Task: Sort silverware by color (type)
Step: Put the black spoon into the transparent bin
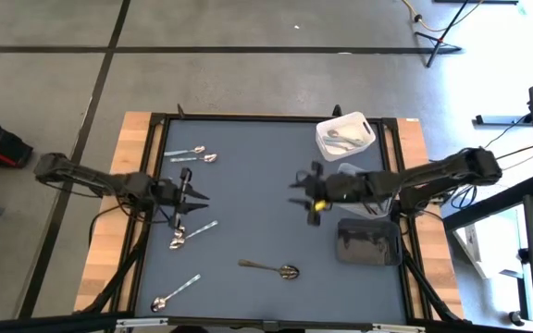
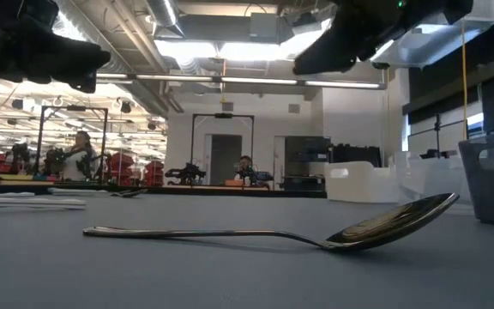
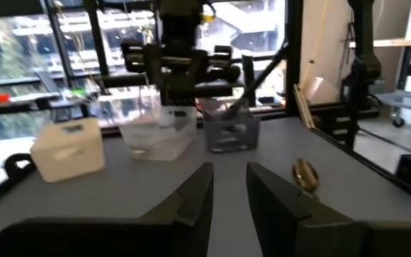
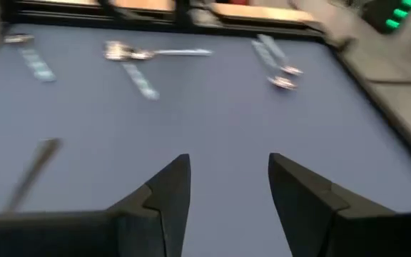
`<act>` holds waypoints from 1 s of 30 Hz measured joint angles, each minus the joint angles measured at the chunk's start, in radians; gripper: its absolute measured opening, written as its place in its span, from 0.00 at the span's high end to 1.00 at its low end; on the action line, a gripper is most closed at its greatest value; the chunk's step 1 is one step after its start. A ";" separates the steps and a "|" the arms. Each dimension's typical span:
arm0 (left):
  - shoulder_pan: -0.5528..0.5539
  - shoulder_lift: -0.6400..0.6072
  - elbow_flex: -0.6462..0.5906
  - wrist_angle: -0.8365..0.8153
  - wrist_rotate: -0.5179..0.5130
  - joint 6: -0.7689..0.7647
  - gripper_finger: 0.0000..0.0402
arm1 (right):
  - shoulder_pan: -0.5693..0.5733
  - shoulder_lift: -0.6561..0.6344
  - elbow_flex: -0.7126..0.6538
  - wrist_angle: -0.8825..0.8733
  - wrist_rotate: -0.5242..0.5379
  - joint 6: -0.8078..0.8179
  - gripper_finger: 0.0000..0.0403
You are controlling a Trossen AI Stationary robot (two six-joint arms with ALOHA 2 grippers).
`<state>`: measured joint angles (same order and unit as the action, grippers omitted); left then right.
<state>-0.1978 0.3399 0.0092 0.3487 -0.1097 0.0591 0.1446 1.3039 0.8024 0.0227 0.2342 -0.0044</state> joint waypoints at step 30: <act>-0.396 0.519 0.141 0.296 -0.145 -0.236 0.80 | 0.329 0.459 0.305 0.307 0.096 0.100 0.56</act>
<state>-0.5942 0.8584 0.1501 0.6450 -0.2551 -0.1768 0.4739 1.7626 1.1074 0.3301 0.3306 0.0953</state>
